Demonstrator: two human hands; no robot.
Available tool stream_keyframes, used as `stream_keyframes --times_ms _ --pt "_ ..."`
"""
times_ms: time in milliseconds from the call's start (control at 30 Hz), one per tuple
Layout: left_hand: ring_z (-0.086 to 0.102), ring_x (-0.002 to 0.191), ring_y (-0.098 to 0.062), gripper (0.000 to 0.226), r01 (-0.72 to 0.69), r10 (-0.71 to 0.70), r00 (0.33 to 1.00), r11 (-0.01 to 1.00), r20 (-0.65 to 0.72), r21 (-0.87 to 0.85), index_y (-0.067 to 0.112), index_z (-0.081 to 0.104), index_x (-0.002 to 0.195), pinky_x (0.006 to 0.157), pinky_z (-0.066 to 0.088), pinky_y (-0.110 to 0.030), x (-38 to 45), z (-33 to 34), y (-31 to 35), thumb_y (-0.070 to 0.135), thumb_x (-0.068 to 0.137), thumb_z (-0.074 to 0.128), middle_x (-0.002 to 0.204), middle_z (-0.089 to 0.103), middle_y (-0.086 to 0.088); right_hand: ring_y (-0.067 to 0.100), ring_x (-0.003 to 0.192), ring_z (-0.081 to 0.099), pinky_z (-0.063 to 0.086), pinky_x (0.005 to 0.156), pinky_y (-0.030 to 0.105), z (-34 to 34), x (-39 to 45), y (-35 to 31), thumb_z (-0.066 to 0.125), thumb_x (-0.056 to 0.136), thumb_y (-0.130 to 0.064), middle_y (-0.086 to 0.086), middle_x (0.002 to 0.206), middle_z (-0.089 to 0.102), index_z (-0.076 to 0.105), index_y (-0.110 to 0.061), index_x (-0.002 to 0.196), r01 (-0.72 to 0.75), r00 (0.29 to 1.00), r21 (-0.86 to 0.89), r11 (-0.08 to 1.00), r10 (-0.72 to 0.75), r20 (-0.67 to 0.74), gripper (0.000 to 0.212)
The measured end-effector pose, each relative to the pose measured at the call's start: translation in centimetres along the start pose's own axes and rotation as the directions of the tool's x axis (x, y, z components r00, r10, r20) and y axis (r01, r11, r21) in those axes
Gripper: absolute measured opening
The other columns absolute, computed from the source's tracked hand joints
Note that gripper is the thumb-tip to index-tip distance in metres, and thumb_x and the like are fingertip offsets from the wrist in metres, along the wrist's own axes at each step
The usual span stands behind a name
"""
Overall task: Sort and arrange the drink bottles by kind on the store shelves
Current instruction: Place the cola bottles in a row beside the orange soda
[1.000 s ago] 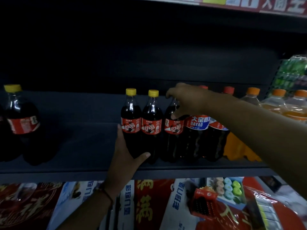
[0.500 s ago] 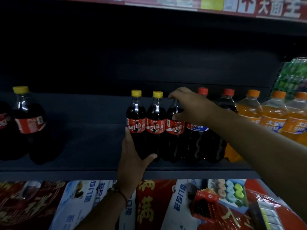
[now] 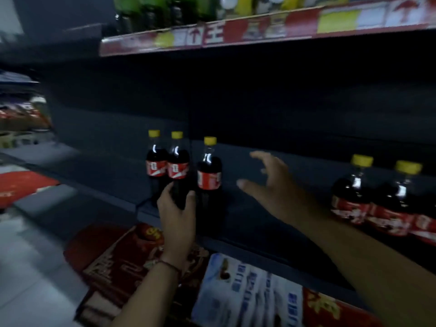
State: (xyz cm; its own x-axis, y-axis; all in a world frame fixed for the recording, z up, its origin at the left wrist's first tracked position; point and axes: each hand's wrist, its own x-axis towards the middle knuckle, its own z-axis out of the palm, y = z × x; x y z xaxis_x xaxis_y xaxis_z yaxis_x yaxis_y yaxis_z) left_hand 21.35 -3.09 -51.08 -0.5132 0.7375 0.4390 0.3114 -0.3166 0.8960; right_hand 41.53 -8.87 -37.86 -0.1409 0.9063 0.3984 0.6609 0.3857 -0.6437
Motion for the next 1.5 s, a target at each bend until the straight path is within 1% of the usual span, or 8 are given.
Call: stream_keyframes --times_ms 200,367,600,733,933,1033,1133,1500 --pt "0.051 0.127 -0.029 0.096 0.189 -0.215 0.966 0.966 0.141 0.177 0.015 0.034 0.149 0.103 0.047 -0.049 4.6 0.1 -5.1 0.068 0.076 0.067 0.142 0.048 -0.013 0.023 0.132 0.044 0.041 0.100 0.036 7.1 8.2 -3.2 0.073 0.081 -0.042 0.002 0.153 0.036 0.019 -0.024 0.153 -0.175 0.984 0.266 0.948 0.173 0.029 0.091" --pt "0.049 0.121 -0.038 0.087 0.127 -0.193 0.974 0.901 0.121 0.415 0.011 0.038 0.147 0.101 0.045 -0.046 6.2 1.1 -6.3 0.060 0.082 0.069 0.134 0.044 -0.019 0.019 0.102 0.063 0.052 0.087 0.038 8.7 10.4 -2.7 0.078 0.078 -0.028 -0.004 0.105 0.063 0.056 -0.016 0.112 -0.149 0.989 0.212 0.966 0.148 0.020 0.042" --pt "0.061 0.100 -0.032 0.066 0.001 -0.124 0.952 0.915 0.278 0.404 0.011 0.064 0.120 0.086 0.055 -0.042 6.2 1.8 -7.8 0.057 0.075 0.078 0.110 0.060 -0.015 0.022 0.096 0.063 0.053 0.080 0.036 3.1 8.0 1.0 0.082 0.074 -0.025 0.006 0.102 0.064 0.056 -0.009 0.104 -0.218 0.966 0.203 0.955 0.240 -0.093 0.042" --pt "0.068 0.091 -0.013 0.034 -0.047 -0.074 0.803 0.981 0.591 0.186 0.023 0.069 0.104 0.075 0.055 -0.028 3.5 2.3 -6.0 0.047 0.081 0.078 0.099 0.070 0.004 0.021 0.079 0.062 0.051 0.067 0.036 -2.0 5.0 2.0 0.077 0.079 -0.037 0.007 0.085 0.065 0.060 -0.007 0.088 -0.170 0.971 -0.126 0.977 0.144 -0.192 0.035" --pt "0.055 0.117 -0.004 0.064 0.054 -0.072 0.580 0.997 0.812 0.050 0.042 0.039 0.141 0.101 0.045 -0.026 -1.8 5.7 -1.4 0.042 0.087 0.073 0.127 0.057 0.017 0.011 0.065 0.059 0.039 0.050 0.021 -6.5 2.9 0.9 0.078 0.078 -0.039 -0.001 0.071 0.063 0.066 -0.012 0.074 -0.138 0.990 -0.453 0.881 0.104 -0.099 0.030" --pt "0.053 0.106 0.009 0.061 0.099 -0.054 0.539 0.995 0.841 0.000 0.042 0.036 0.135 0.084 0.045 -0.007 -4.1 7.6 0.9 0.037 0.087 0.075 0.120 0.054 0.024 0.019 0.073 0.064 0.054 0.062 0.030 -7.4 3.2 0.9 0.077 0.079 -0.043 0.005 0.076 0.067 0.066 -0.010 0.076 -0.187 0.982 -0.549 0.815 0.154 -0.106 0.035" --pt "0.056 0.098 0.010 0.045 0.074 -0.047 0.543 0.997 0.838 0.008 0.035 0.048 0.120 0.067 0.042 0.000 -5.6 9.1 1.2 0.034 0.086 0.077 0.110 0.058 0.023 0.019 0.077 0.065 0.056 0.068 0.032 -8.3 3.8 1.2 0.073 0.079 -0.050 0.006 0.081 0.069 0.068 -0.010 0.080 -0.222 0.973 -0.579 0.784 0.218 -0.077 0.040" --pt "0.055 0.102 0.007 0.052 -0.044 -0.010 0.652 0.998 0.758 0.051 0.058 0.046 0.118 0.088 0.042 -0.018 -7.5 11.5 1.0 0.068 0.074 0.072 0.101 0.054 0.038 0.011 0.088 0.054 0.044 0.066 0.024 -11.5 3.0 3.3 0.074 0.083 -0.032 -0.003 0.105 0.057 0.059 -0.020 0.114 -0.056 0.966 -0.576 0.815 0.189 0.174 0.037"
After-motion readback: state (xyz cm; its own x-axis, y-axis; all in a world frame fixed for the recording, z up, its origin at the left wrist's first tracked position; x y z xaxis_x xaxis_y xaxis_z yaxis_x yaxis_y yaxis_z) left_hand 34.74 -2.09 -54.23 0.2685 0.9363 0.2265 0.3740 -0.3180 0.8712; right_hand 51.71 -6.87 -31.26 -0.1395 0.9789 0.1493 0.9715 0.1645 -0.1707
